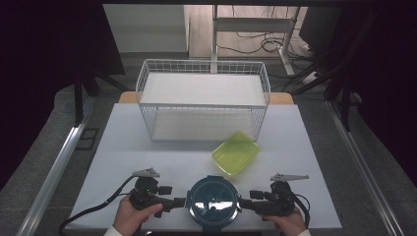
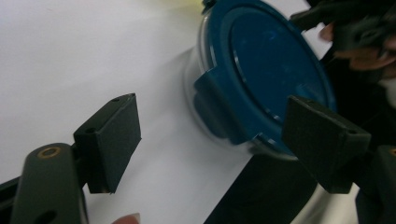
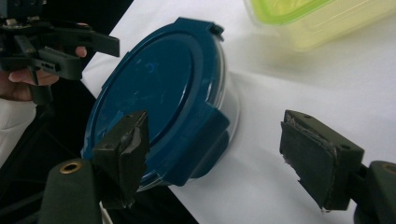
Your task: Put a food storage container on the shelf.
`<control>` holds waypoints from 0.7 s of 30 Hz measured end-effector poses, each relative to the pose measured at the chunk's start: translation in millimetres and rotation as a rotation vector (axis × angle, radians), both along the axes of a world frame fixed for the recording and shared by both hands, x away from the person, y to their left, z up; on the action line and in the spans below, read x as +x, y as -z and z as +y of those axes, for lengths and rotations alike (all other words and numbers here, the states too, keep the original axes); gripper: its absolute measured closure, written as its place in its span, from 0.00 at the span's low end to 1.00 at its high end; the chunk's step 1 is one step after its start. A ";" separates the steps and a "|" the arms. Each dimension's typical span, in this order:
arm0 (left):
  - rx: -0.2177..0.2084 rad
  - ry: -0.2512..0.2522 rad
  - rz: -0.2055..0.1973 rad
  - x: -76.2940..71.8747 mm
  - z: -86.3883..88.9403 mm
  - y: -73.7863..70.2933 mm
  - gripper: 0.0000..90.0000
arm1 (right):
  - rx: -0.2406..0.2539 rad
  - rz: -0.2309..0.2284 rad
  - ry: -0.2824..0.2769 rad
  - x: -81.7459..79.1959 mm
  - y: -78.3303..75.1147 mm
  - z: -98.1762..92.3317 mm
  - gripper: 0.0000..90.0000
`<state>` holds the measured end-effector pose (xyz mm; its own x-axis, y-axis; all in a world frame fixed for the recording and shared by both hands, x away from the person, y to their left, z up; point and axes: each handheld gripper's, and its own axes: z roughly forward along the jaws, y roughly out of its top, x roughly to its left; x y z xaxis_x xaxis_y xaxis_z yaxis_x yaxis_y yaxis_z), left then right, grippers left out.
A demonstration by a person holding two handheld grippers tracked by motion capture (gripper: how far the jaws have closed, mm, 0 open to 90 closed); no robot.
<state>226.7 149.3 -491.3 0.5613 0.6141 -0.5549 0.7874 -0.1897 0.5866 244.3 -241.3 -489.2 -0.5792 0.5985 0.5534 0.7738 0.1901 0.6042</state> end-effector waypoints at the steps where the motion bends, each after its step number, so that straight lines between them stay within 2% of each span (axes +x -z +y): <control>1: -0.007 0.000 0.018 2.2 -2.1 2.4 0.22 | -0.002 0.003 -0.004 -0.6 0.4 0.6 0.26; 3: -0.017 0.008 0.037 4.9 -3.9 5.3 0.23 | -0.003 0.005 -0.007 -1.6 1.5 0.3 0.26; 7: -0.064 0.005 0.076 12.3 -8.9 10.8 0.23 | 0.004 0.018 -0.010 -0.6 3.4 0.3 0.26; 10: -0.085 0.015 0.109 16.4 -12.0 15.7 0.23 | 0.011 0.033 -0.031 2.2 6.1 2.4 0.25; 16: -0.106 0.035 0.139 16.3 -15.6 21.2 0.24 | 0.060 0.081 -0.054 5.7 10.0 7.0 0.25; 21: -0.119 0.050 0.155 15.8 -16.9 24.3 0.24 | 0.069 0.110 -0.065 5.5 13.1 12.7 0.25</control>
